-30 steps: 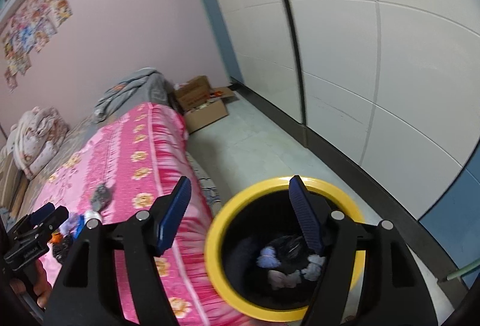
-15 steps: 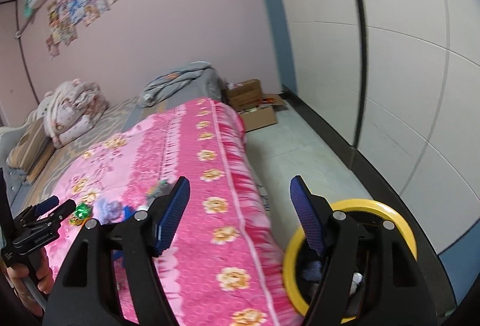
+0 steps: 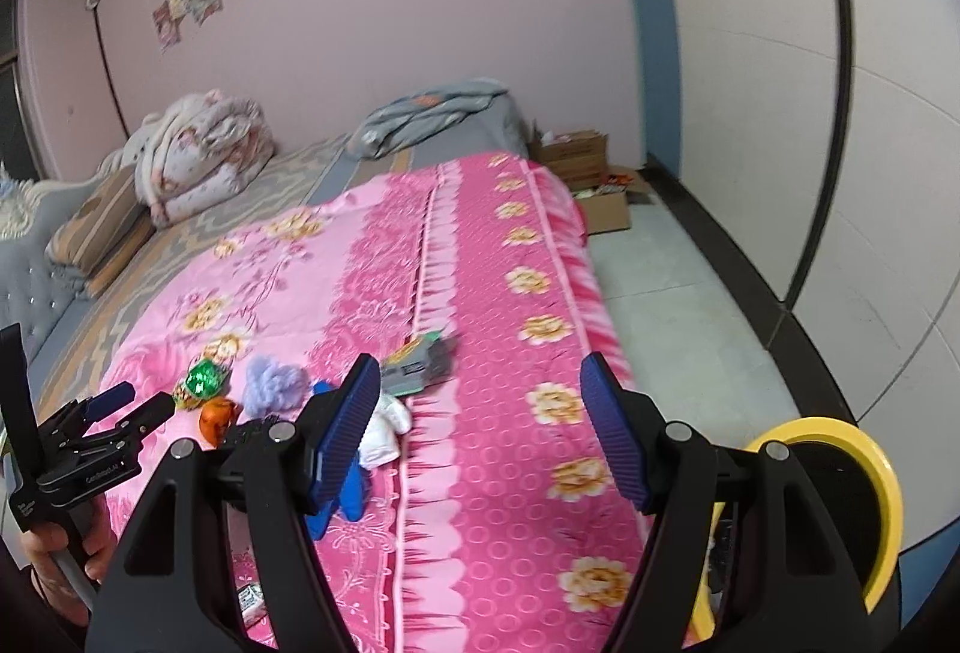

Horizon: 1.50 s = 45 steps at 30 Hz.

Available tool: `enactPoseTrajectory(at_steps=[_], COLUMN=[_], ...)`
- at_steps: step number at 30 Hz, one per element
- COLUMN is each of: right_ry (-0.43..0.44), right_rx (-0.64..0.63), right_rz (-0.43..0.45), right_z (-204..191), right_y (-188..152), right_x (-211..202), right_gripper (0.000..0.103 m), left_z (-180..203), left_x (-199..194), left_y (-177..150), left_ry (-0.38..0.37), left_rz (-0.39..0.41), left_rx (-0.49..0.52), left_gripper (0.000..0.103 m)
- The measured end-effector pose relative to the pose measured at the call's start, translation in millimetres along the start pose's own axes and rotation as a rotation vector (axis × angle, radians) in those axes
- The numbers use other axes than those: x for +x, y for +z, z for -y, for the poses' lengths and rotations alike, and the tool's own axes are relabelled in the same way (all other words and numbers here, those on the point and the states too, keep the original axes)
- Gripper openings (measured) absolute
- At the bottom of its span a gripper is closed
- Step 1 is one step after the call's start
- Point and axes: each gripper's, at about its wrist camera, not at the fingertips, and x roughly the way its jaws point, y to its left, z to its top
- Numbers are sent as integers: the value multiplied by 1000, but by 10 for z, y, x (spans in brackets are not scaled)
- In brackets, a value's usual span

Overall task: Collect trash
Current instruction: 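Move both open tools back over the remaining trash on the bed, then grasp the black plastic bag with the left tool while the right tool grasps the white tissue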

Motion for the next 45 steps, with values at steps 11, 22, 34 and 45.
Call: enactPoseTrajectory(at_steps=[11, 22, 34, 45], right_ry=[26, 38, 48, 139], right_rx=[-61, -109, -123, -125], right_rz=[-129, -247, -308, -346], right_z=[-375, -596, -696, -825], right_y=[-206, -456, -592, -700], right_x=[854, 1572, 2029, 2114], right_gripper=[63, 55, 51, 44], left_z=[-292, -366, -365, -258], left_x=[368, 683, 1005, 1027], left_y=[-295, -484, -648, -688], left_ry=[5, -19, -73, -146], left_rz=[-74, -123, -181, -171], left_rx=[-67, -108, -123, -120], left_gripper=[83, 83, 67, 27])
